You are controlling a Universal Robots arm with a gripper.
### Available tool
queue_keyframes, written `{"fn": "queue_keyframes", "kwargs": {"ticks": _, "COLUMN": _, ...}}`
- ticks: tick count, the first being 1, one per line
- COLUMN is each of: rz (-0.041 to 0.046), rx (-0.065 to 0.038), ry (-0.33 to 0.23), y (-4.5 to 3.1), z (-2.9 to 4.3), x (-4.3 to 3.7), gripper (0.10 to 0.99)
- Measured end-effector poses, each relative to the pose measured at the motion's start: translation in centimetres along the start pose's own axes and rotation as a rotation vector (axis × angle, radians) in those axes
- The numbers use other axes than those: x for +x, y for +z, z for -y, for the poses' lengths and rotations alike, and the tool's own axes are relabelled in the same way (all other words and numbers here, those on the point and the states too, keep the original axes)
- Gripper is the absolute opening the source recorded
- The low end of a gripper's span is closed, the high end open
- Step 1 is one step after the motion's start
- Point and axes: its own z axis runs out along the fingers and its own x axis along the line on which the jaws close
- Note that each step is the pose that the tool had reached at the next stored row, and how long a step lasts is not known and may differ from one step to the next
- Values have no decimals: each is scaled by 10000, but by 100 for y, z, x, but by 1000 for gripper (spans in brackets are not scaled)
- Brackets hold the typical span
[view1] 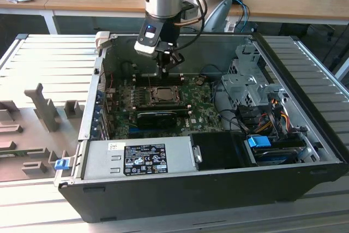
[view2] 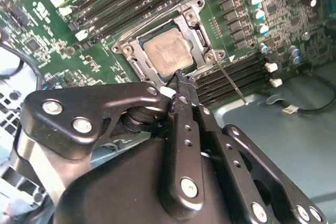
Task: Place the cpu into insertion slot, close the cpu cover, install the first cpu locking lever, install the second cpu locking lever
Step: 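Install the first cpu locking lever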
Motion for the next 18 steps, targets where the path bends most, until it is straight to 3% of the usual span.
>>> {"fn": "queue_keyframes", "kwargs": {"ticks": 18, "rz": -113, "rx": 1, "ry": -2240, "y": 0, "z": 0, "x": 0, "gripper": 106}}
